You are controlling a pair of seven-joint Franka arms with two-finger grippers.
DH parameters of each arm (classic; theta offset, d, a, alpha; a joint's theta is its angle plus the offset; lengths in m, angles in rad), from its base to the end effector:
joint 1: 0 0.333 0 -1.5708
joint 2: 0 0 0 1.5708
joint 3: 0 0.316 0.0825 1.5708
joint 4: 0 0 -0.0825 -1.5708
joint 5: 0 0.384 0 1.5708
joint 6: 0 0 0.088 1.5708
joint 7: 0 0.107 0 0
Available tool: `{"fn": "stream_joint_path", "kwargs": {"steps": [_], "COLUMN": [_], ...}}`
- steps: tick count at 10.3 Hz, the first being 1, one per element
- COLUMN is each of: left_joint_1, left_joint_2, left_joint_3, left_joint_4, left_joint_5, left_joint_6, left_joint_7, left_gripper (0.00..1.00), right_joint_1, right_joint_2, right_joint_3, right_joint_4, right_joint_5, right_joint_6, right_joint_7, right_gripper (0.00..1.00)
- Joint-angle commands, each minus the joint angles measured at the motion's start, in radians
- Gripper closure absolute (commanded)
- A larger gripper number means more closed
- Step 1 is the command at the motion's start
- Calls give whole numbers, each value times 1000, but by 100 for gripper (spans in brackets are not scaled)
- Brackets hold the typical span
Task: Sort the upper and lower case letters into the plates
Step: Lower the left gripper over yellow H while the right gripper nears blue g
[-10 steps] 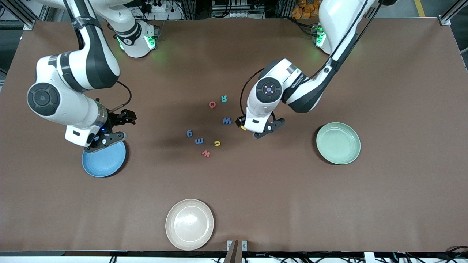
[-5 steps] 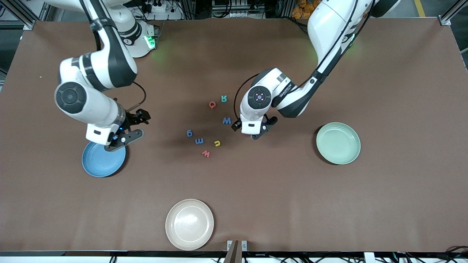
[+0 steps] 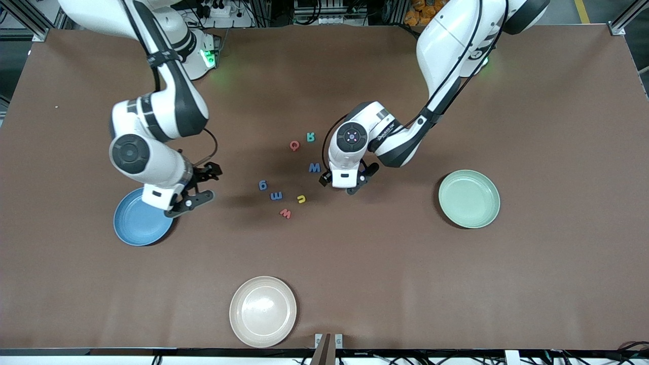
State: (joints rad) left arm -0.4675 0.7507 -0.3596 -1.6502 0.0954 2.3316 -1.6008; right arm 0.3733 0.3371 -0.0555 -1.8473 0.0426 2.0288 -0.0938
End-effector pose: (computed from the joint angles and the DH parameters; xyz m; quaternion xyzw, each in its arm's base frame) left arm 0.4831 -0.4817 0.1934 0.9187 0.3851 -0.0856 0.0212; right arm 0.5821 0.1960 0.3312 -0.9779 -0.1939 0.0779 0.0003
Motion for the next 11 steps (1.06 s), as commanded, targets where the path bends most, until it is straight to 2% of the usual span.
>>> {"fn": "stream_joint_path", "kwargs": {"steps": [1, 6, 11], "left_joint_1": [-8, -7, -10], "left_joint_2": [-10, -8, 4], "left_joint_3": [10, 15, 28], "left_joint_4": [-36, -43, -43], "left_joint_5": [29, 29, 29], "left_joint_6": [44, 48, 78], "left_joint_7": [-36, -36, -36], "left_gripper": [0, 1, 10], "right_joint_1": [68, 91, 151], "right_joint_2": [-4, 23, 97], "right_joint_3": [-4, -4, -4], "right_joint_4": [-76, -87, -90], "right_joint_5": [5, 6, 16], "right_joint_6": [109, 140, 257], "right_joint_7": [121, 189, 298], "right_gripper": [0, 0, 0]}}
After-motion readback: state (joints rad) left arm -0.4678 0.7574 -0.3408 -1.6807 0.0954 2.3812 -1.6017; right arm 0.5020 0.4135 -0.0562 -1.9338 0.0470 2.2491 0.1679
